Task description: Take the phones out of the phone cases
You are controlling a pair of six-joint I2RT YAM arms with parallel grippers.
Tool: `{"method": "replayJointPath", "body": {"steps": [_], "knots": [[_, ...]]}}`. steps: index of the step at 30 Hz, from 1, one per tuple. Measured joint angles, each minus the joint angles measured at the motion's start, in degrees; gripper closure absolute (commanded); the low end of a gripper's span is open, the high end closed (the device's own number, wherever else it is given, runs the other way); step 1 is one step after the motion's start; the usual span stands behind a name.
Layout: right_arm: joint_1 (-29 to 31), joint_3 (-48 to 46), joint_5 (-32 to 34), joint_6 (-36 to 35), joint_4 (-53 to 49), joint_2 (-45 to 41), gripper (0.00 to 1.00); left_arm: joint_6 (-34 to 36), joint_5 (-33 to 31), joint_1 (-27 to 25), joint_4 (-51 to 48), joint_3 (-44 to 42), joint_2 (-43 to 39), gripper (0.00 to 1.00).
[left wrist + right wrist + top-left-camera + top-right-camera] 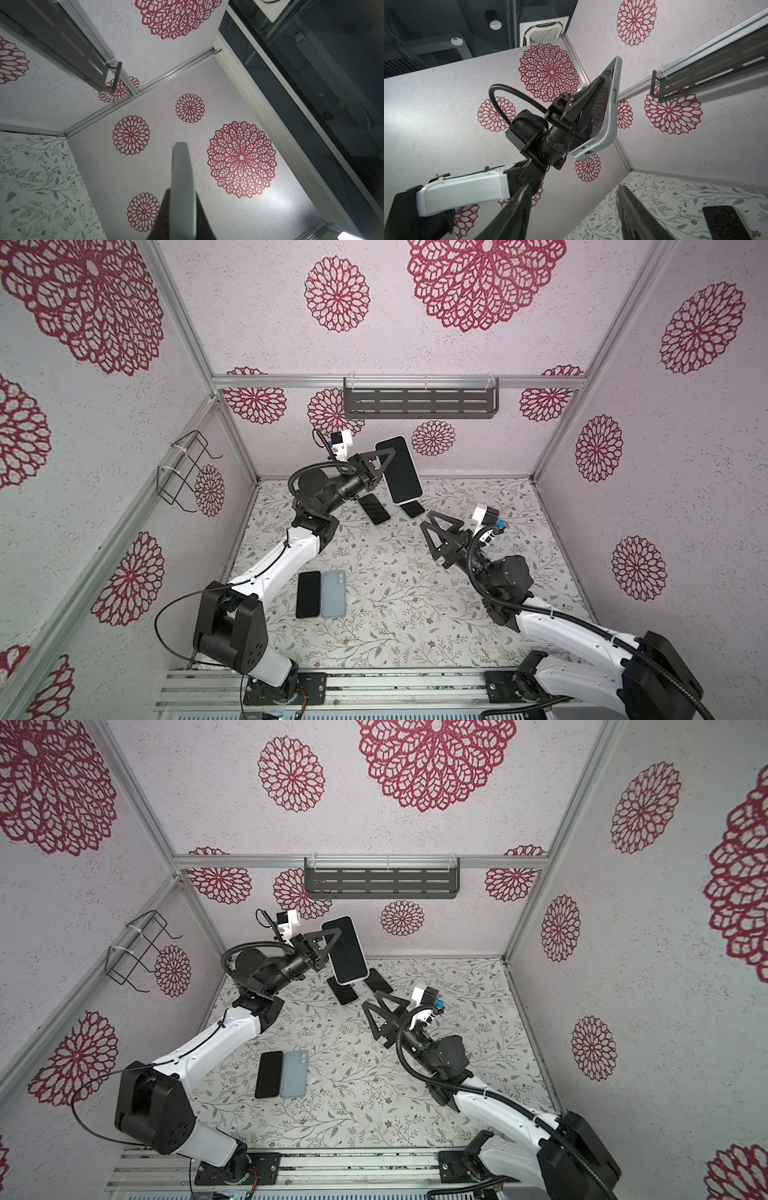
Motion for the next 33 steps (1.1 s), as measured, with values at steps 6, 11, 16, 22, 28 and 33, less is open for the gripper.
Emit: {"method": "replayJointPath", "body": {"steps": [6, 11, 16, 22, 28, 33], "knots": [[0.0, 1.2, 2.3, 5.0, 5.2, 4.9, 0.33, 0.5, -3.3, -1.1, -0.2, -2.2, -2.4, 1.00], [0.0, 1.6, 3.6, 7.6, 7.6, 6.9, 0.33, 0.5, -4.7, -1.4, -0.2, -3.1, -2.7, 1.00], [0.0, 2.1, 4.2, 10.5, 10.8, 9.1, 0.34, 0.5, -5.3, -1.9, 0.2, -3.9, -2.7, 1.00], [-0.1, 2.3, 4.8, 13.7, 14.0, 12.2, 0.35, 0.5, -5.6, -2.6, 1.6, -4.5, -2.7, 1.00], [-0.2, 2.3, 5.1, 16.7, 16.4, 15.0, 0.36, 0.4, -5.9, -3.1, 3.0, -4.5, -2.7, 1.00], [-0.5, 2.3, 5.1, 18.3, 18.1, 16.0, 0.36, 0.3, -6.3, -3.5, 4.0, -4.9, -2.7, 1.00]]}}
